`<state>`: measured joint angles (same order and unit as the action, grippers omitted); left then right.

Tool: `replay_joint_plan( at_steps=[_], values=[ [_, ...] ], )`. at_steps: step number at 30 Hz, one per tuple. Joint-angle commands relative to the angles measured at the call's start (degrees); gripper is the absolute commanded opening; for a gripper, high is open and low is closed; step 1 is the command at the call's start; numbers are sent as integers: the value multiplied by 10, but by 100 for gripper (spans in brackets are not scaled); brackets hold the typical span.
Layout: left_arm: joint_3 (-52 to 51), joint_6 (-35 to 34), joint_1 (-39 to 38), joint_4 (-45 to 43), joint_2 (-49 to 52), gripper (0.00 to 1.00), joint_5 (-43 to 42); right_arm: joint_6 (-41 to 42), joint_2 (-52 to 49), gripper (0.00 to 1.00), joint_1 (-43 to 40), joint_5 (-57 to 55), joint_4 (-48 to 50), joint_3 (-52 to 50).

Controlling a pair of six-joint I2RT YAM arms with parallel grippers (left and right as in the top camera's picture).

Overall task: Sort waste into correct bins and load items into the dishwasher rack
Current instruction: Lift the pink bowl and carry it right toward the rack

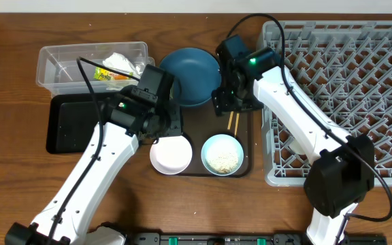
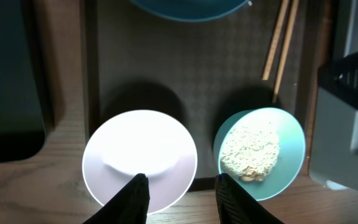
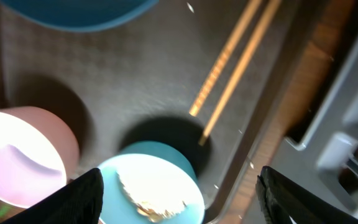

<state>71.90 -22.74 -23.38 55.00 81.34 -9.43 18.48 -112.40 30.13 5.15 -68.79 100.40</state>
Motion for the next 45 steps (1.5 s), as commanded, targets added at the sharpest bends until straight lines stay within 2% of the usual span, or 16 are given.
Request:
replay_joint_plan(
  at_steps=[1, 5, 9, 18, 26, 32, 36, 38, 45],
  values=[
    [-3, -10, -1, -3, 7, 38, 19, 3, -8, 75, 19, 24, 19, -2],
    [-3, -23, 5, 3, 6, 38, 61, 1, -12, 74, 44, 54, 65, -18],
    [-3, -31, 31, 11, 5, 38, 65, -10, -12, 73, 70, 90, 130, -57],
    [-3, -31, 154, 49, 4, 38, 64, -40, -14, 66, 113, 125, 243, -139],
    [-3, -21, 209, 65, 4, 38, 65, -64, -48, 46, 138, 134, 263, -151],
    [-3, -15, 209, 64, 4, 38, 65, -68, -56, 20, 140, 136, 264, -151],
    [-3, -15, 209, 62, 4, 38, 65, -68, -67, 14, 140, 136, 267, -151],
    [-3, -15, 209, 60, 4, 38, 66, -68, -73, 2, 140, 140, 268, -151],
    [-3, -15, 209, 60, 4, 39, 66, -68, -69, 1, 134, 146, 259, -127]
  ],
)
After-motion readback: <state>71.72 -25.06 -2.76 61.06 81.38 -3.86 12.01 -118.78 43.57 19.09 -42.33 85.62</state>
